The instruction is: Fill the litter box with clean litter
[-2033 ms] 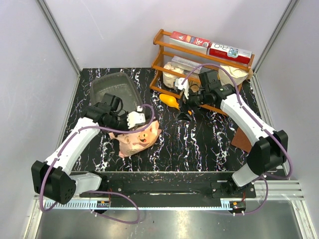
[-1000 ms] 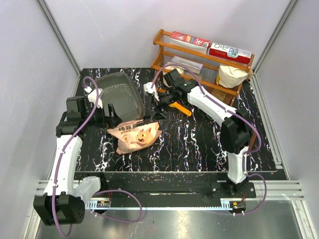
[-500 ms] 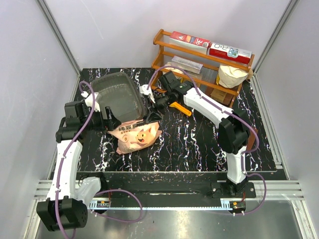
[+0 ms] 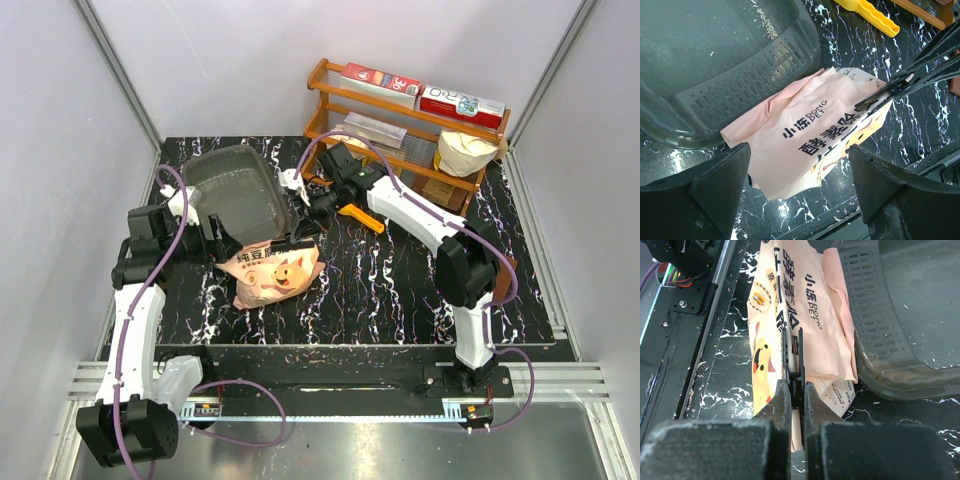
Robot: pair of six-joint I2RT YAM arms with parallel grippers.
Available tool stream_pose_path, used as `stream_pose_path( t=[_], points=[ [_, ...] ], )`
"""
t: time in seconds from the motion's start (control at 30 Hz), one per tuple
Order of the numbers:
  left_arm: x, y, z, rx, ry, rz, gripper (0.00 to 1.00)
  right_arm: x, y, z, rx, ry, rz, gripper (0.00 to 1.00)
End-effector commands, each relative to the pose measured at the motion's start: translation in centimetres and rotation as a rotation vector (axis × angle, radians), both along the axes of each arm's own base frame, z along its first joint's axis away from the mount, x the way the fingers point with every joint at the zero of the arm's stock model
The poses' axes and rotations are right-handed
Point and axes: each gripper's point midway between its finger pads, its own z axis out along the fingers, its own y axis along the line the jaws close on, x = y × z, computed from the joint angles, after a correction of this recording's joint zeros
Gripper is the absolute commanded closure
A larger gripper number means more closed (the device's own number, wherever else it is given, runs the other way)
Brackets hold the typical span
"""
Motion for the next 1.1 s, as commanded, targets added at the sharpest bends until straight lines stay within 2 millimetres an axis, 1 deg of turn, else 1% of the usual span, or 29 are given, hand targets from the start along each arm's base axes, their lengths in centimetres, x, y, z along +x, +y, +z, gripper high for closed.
stream_pose_path(
  t=[0.0, 0.07, 0.13, 0.17, 0.23, 0.27, 0.3, 0.33, 0.37, 0.4, 0.43, 0.47, 0.5, 0.53, 0.57, 0.6, 0.63, 0.67, 0.7, 0.77, 0.8, 0.83, 0.87, 0.9, 0.93, 0.97, 1.0, 1.03, 1.07],
  points=[
    [0.5, -0.5, 0.9, -0.032, -0.052, -0.024, 0.16, -0.5, 0.5, 4.6, 0.092, -0.081, 0.033, 1.0],
    [0.6, -0.5, 0.8, -0.033, -0.05, -0.03, 0.17, -0.6, 0.3, 5.8, 0.108, -0.108, 0.029, 1.0],
    [0.5, -1.1, 1.0, -0.04, -0.074, -0.076, 0.17, -0.5, -0.1, 6.7, 0.12, -0.12, 0.018, 1.0],
    [0.5, -1.2, 1.1, -0.045, -0.082, -0.085, 0.17, -0.6, -0.3, 7.5, 0.129, -0.13, 0.011, 1.0],
    [0.8, -1.4, 1.5, -0.054, -0.109, -0.098, 0.17, 0.2, -1.0, 8.1, 0.137, -0.139, -0.031, 1.0],
    [0.9, -1.5, 1.4, -0.056, -0.109, -0.101, 0.17, 0.3, -1.7, 9.2, 0.151, -0.149, -0.055, 1.0],
    [1.0, -1.4, 1.5, -0.056, -0.114, -0.102, 0.17, 0.4, -2.2, 8.9, 0.147, -0.132, -0.075, 1.0],
    [1.2, -1.3, 1.4, -0.055, -0.109, -0.094, 0.17, 1.5, -3.2, 9.1, 0.151, -0.13, -0.117, 1.0],
    [1.3, -1.2, 1.3, -0.054, -0.101, -0.086, 0.17, 1.6, -4.2, 9.8, 0.147, -0.121, -0.156, 1.0],
    [1.5, -1.1, 1.3, -0.051, -0.1, -0.08, 0.17, 1.8, -5.3, 8.5, 0.12, -0.089, -0.189, 1.0],
    [1.6, -0.9, 1.2, -0.047, -0.092, -0.063, 0.17, 2.6, -6.9, 8.1, 0.106, -0.072, -0.237, 1.0],
    [1.8, -0.7, 1.3, -0.049, -0.089, -0.045, 0.17, 2.7, -8.4, 8.2, 0.099, -0.064, -0.28, 1.0],
    [2.0, -0.5, 1.4, -0.046, -0.088, -0.027, 0.17, 2.3, -9.8, 5.9, 0.056, -0.01, -0.313, 1.0],
    [2.3, 0.3, 1.1, -0.033, -0.067, 0.04, 0.16, 2.0, -11.2, 5.0, 0.033, 0.02, -0.339, 1.0],
    [2.5, 1.0, 1.3, -0.022, -0.062, 0.082, 0.14, 2.3, -13.2, 4.7, 0.016, 0.021, -0.39, 1.0],
    [2.3, 1.5, 0.9, -0.013, -0.031, 0.121, 0.13, 1.4, -14.5, 2.3, -0.032, 0.071, -0.409, 0.99],
    [2.5, 2.8, 0.4, 0.012, 0.004, 0.21, 0.11, 0.9, -15.5, 1.2, -0.062, 0.099, -0.431, 0.98],
    [2.5, 3.6, 0.3, 0.02, 0.029, 0.261, 0.08, 0.7, -16.7, 0.7, -0.077, 0.111, -0.47, 0.98],
    [1.8, 4.1, -0.5, 0.019, 0.086, 0.297, 0.07, -0.5, -17.5, -1.3, -0.112, 0.173, -0.488, 0.97],
    [1.3, 4.7, -1.7, -0.01, 0.163, 0.362, 0.07, -1.8, -17.9, -2.4, -0.126, 0.271, -0.521, 0.96],
    [0.7, 4.6, -2.5, -0.032, 0.207, 0.381, 0.07, -3.0, -18.1, -3.9, -0.15, 0.337, -0.524, 0.95],
    [0.5, 4.1, -2.8, -0.09, 0.244, 0.391, 0.07, -3.5, -18.0, -4.5, -0.153, 0.391, -0.539, 0.94],
    [0.0, 4.1, -4.1, -0.128, 0.293, 0.408, 0.07, -3.9, -18.0, -5.2, -0.162, 0.433, -0.547, 0.93],
    [-0.2, 3.9, -4.7, -0.168, 0.32, 0.417, 0.07, -4.6, -18.2, -6.4, -0.182, 0.478, -0.557, 0.92],
    [-0.4, 3.0, -4.9, -0.266, 0.368, 0.424, 0.07, -4.7, -18.2, -6.9, -0.184, 0.497, -0.567, 0.92],
    [-1.0, 3.1, -6.2, -0.332, 0.416, 0.457, 0.08, -4.8, -18.4, -7.5, -0.2, 0.501, -0.579, 0.92],
    [-0.7, 2.2, -5.7, -0.411, 0.407, 0.411, 0.1, -4.9, -18.7, -8.1, -0.217, 0.511, -0.595, 0.92],
    [-0.8, 2.0, -6.3, -0.446, 0.429, 0.413, 0.11, -4.6, -18.9, -8.4, -0.221, 0.515, -0.615, 0.91],
    [-0.4, 2.0, -6.0, -0.45, 0.406, 0.403, 0.11, -4.5, -19.2, -8.9, -0.237, 0.516, -0.629, 0.89]
  ],
)
